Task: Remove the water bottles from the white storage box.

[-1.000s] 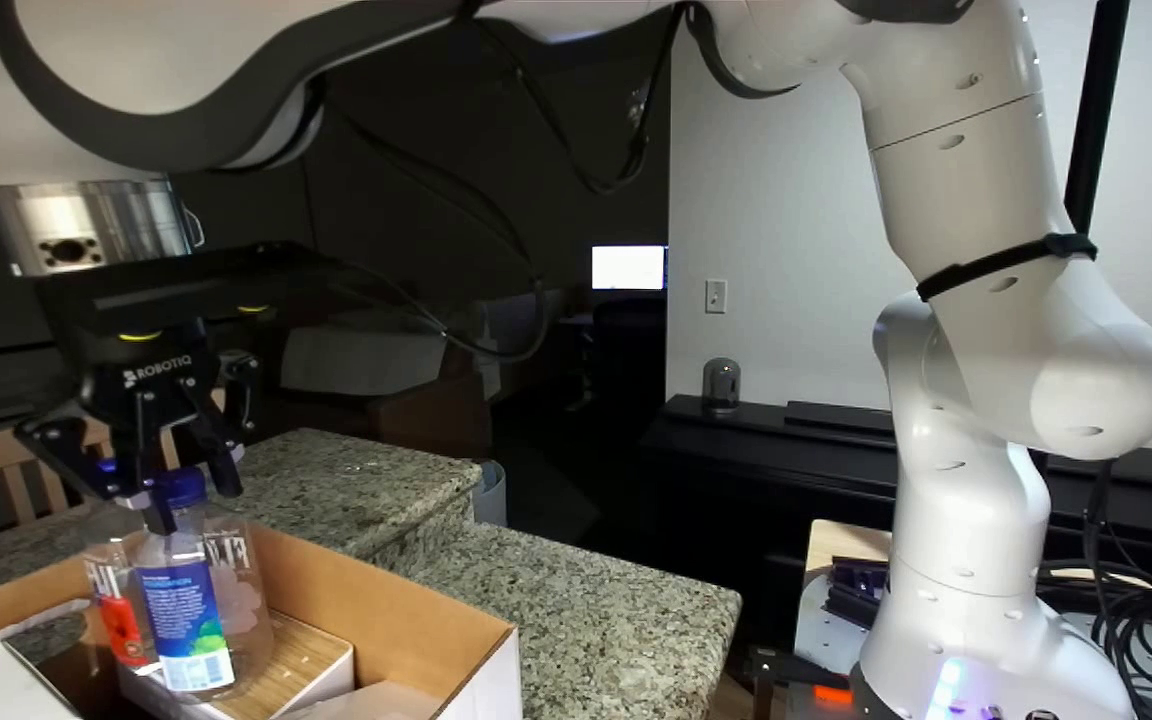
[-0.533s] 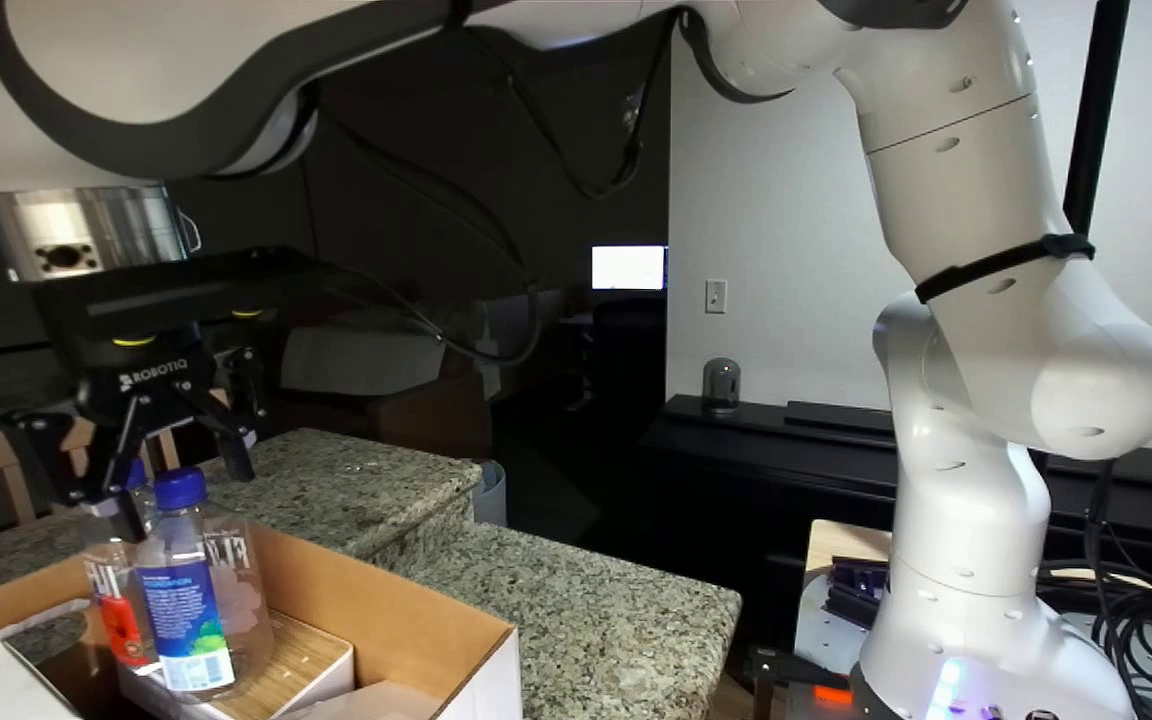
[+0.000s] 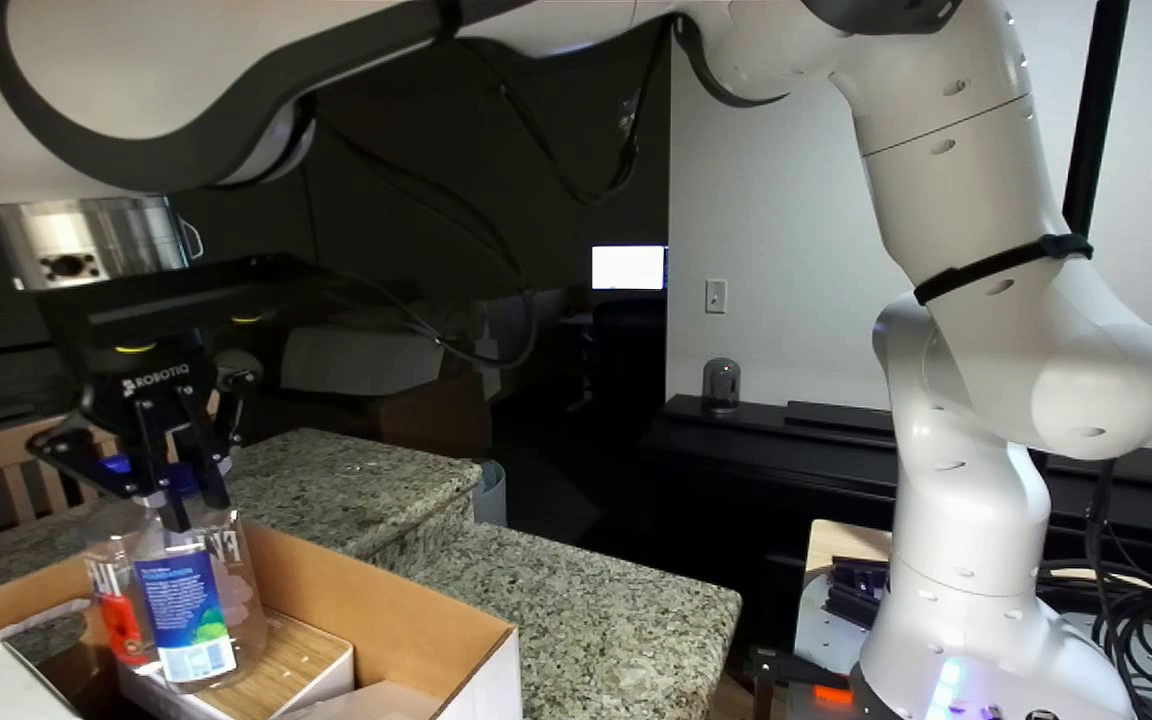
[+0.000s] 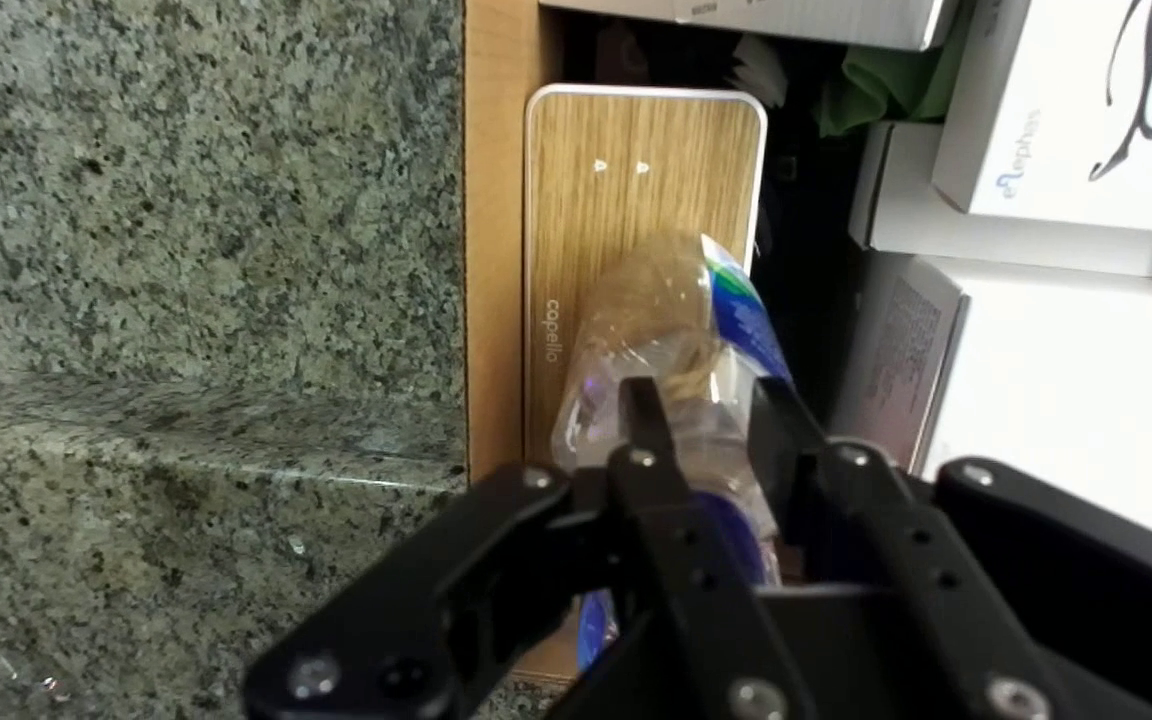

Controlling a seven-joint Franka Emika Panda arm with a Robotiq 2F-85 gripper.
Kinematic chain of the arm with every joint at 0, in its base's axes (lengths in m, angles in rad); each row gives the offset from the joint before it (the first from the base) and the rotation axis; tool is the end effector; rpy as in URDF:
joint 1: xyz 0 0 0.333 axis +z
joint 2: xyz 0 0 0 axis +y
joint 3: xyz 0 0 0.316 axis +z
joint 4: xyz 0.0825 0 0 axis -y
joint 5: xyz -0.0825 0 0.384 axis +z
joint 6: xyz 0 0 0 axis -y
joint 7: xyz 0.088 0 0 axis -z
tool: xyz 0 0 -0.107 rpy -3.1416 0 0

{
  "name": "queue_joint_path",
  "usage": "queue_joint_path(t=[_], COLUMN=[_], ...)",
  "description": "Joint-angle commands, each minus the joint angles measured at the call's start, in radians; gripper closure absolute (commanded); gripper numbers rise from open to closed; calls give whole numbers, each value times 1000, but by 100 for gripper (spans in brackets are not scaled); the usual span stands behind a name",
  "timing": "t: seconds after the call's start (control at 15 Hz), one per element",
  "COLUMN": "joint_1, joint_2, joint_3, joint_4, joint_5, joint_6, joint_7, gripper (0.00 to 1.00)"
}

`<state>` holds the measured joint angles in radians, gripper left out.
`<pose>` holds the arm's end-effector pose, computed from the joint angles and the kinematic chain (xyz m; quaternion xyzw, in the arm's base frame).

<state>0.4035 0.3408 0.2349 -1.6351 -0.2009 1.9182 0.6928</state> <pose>0.5396 0.3636 0.4214 0.9982 0.0037 0.0153 0.0573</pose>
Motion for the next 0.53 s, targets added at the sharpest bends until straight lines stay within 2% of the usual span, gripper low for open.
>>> queue_joint_path(t=[0.0,0.07,0.2,0.27,0.4,0.47], joint_1=[21,24,27,28,33,33], joint_2=[1,1,-1,-2,-7,-6], joint_3=[-13,-13,-13,-13,-19,-22], joint_4=[17,19,20,21,18,20], joint_5=[8,7,10,10,-1,-3], joint_6=[-26,-27,-32,-37,-28,-22], joint_7=[23,23,25,26,38,41], gripper=[92,95,94,70,68,63])
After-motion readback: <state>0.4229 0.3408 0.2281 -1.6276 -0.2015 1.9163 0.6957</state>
